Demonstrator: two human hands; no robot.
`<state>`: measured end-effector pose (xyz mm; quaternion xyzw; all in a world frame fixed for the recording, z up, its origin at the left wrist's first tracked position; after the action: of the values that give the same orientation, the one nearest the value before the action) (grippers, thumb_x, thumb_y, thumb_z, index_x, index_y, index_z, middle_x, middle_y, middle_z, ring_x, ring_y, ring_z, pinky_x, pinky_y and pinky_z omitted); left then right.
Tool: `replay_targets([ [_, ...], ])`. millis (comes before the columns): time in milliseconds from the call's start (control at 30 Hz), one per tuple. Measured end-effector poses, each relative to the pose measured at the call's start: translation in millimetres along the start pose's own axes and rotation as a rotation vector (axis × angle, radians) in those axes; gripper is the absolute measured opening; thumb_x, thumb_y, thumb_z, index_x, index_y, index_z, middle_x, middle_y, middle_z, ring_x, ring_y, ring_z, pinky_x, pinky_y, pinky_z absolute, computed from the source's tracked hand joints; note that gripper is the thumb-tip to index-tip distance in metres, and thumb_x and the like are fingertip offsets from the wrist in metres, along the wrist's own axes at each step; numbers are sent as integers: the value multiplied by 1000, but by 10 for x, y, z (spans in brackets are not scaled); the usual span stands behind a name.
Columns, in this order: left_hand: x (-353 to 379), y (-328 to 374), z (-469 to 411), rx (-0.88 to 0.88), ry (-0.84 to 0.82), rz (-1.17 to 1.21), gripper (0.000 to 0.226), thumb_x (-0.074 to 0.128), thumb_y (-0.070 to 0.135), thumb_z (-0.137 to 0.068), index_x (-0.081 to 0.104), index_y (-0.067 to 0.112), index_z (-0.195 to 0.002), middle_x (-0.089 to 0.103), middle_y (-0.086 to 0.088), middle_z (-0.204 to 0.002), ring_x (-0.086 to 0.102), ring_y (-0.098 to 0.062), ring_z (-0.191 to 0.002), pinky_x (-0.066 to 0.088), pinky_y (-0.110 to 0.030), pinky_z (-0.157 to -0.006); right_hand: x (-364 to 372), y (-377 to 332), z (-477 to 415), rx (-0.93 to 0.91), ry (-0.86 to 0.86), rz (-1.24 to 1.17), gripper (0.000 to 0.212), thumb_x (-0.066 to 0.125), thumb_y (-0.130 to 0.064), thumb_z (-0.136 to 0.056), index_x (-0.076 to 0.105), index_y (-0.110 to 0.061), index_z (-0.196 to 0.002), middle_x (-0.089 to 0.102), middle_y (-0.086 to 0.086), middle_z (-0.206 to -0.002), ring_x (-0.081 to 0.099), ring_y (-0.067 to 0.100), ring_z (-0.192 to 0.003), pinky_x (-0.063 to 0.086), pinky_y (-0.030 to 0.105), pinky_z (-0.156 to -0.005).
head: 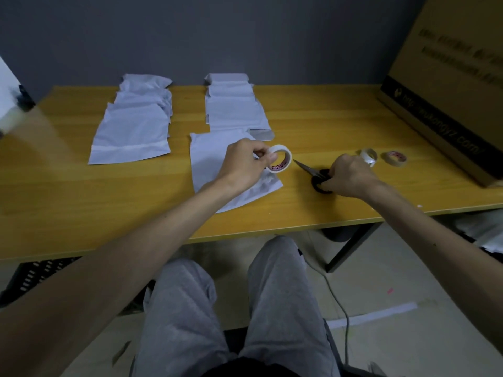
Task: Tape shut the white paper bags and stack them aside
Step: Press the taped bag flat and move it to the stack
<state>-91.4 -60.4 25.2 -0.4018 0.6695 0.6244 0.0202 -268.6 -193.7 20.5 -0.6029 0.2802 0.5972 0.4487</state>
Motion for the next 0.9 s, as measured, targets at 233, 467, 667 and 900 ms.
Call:
replay_targets([
  [233,87,13,-38,-7,75,-13,13,67,24,-90,72,12,-90,60,5,-83,59,-11,-76,43,-17,-69,-116,-50,182,-69,-88,-196,34,63,-34,-87,52,-8,-68,48,5,-60,41,21,-53,28,28,-48],
  [467,112,4,-77,-27,104,-5,15,66,25,-90,71,11,-91,65,-1,-92,64,-18,-86,47,-25,-78,-287,63,351,-31,-353,-201,45,62,-50,-84,43,-13,-102,51,9,-96,44,21,-79,34,37,-67],
  [667,102,12,-84,-15,113,-12,15,66,26,-91,70,12,-87,65,-3,-93,64,-19,-84,49,-28,-77,-317,-95,459,-78,-353,-311,38,63,-41,-86,44,-9,-90,42,9,-86,34,23,-78,26,36,-67],
  [900,92,-10,-70,-9,121,-17,13,66,26,-90,68,16,-83,64,-1,-92,64,-19,-83,50,-30,-78,-266,-204,500,-110,-332,-316,40,65,-44,-84,44,-10,-87,42,9,-83,32,23,-75,24,35,-63],
])
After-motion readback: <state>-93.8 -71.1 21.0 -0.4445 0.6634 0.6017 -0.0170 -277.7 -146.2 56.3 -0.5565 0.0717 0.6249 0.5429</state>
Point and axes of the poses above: each hand's wrist, its own z-axis away from the middle knuckle, its own x-axis out of the palm, y = z × x, the point moved 2 cm from there along -z, towards the middle knuckle
